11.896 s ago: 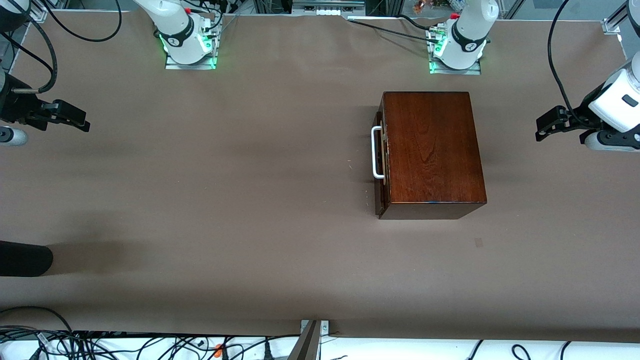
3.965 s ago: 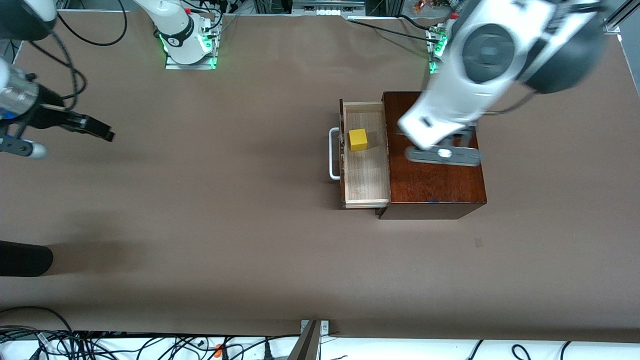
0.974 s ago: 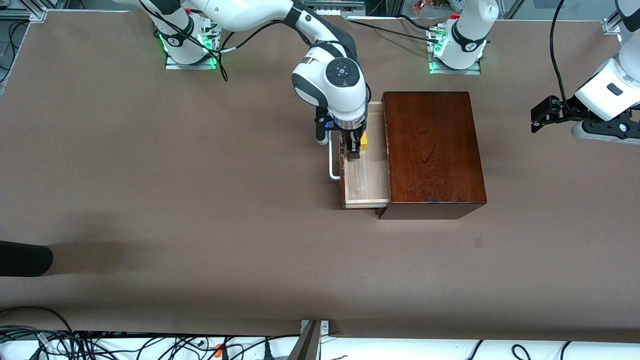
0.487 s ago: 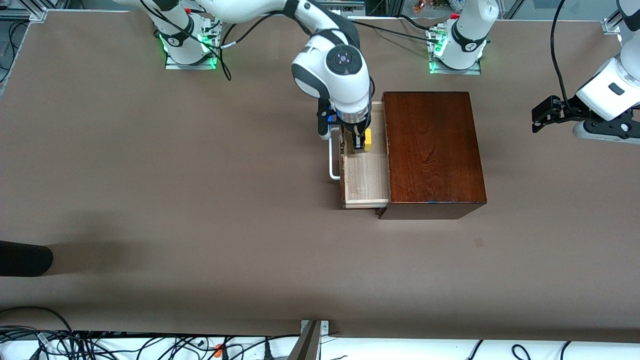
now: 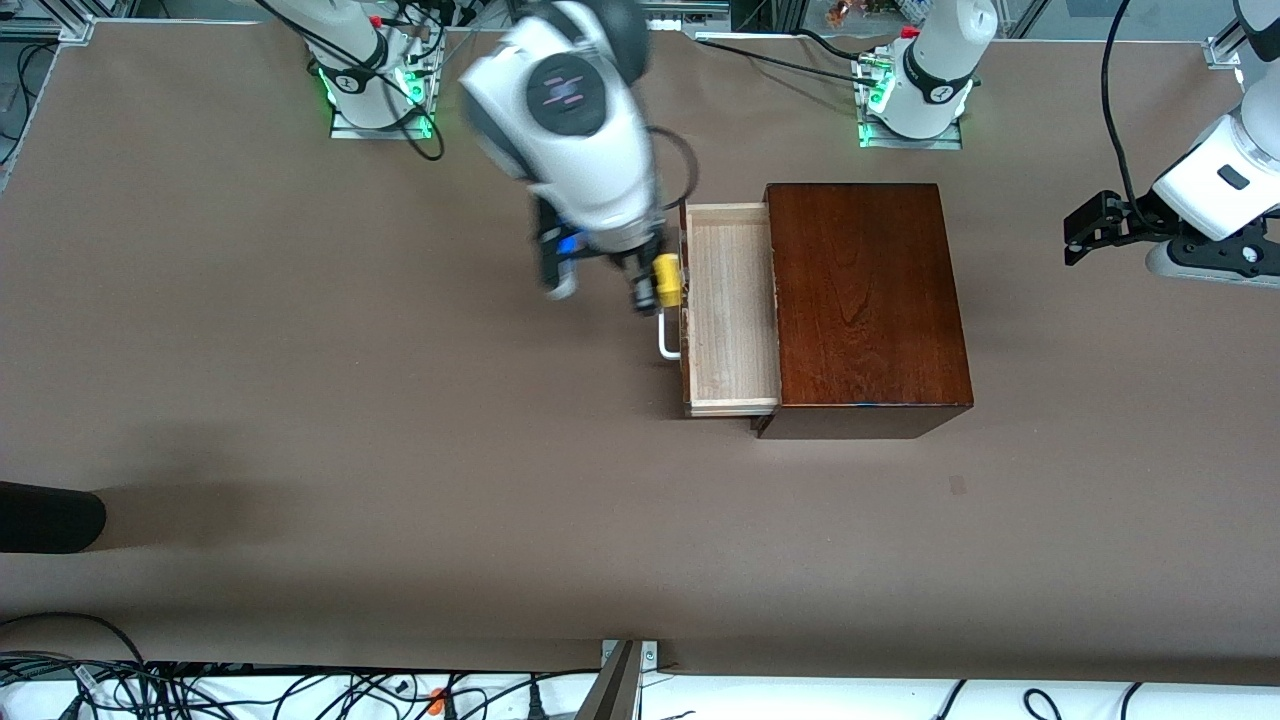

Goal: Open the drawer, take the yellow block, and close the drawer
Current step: 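Lift the yellow cube out and carry it beside the right arm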

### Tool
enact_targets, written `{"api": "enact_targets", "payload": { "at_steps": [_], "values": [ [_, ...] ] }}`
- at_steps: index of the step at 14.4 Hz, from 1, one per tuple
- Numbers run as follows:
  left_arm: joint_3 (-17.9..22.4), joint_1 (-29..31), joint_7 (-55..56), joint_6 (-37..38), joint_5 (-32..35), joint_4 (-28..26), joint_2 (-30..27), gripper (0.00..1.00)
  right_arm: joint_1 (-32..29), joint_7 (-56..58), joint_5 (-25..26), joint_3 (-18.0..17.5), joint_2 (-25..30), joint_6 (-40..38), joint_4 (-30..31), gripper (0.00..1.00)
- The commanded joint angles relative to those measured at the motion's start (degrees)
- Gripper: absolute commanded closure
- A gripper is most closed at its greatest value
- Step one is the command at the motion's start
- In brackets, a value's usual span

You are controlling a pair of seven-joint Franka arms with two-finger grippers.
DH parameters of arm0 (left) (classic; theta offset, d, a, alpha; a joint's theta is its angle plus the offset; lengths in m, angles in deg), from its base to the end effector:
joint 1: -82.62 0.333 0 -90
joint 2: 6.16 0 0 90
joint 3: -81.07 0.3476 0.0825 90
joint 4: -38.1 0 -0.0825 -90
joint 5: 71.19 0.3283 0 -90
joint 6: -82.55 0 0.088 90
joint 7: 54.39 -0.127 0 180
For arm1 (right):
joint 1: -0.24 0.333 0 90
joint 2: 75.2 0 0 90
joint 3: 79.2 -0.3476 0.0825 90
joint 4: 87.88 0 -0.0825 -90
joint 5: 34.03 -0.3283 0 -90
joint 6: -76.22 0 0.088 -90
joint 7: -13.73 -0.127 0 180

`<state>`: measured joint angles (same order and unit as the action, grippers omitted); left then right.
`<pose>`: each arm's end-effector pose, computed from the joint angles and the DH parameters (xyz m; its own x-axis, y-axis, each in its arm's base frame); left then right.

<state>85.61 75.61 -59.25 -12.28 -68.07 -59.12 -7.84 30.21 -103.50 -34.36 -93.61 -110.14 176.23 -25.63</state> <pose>0.4933 -0.0142 0.6053 0.9911 -0.1321 -0.0169 -0.1328 -0.9899 -0.0506 0.5326 0.4463 0.4977 0.2433 -0.9565 -0.1607 -0.9686 -0.2483 0.0115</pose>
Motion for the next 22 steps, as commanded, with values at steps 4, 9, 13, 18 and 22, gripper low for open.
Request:
{"api": "enact_targets", "payload": {
  "at_steps": [4, 9, 13, 18, 22],
  "values": [
    [0.3, -0.2, -0.8, 1.3, -1.4, 1.9, 0.8, 0.00, -14.7, 38.3, -1.5, -0.1, 7.2, -5.8, 9.6, 0.98],
    [0.1, -0.6, -0.6, 1.4, -1.4, 2.2, 0.8, 0.00, -25.0, 69.4, -1.5, 3.8, 7.3, -5.4, 11.9, 0.98],
    [-1.4, -0.6, -0.6, 1.5, -1.4, 3.4, 1.0, 0.00, -35.5, 89.5, -1.1, 3.9, 3.2, -2.0, 11.8, 0.98],
    [-1.4, -0.6, -0.3, 2.2, -1.4, 3.4, 1.0, 0.00, -43.5, 107.4, 2.2, 4.2, -4.1, 5.9, 11.8, 0.98],
    [-1.4, -0.4, -0.6, 2.6, -1.4, 3.5, 1.0, 0.00, -46.6, 116.7, 5.1, 4.5, -10.8, 13.3, 11.8, 0.98]
  ]
}}
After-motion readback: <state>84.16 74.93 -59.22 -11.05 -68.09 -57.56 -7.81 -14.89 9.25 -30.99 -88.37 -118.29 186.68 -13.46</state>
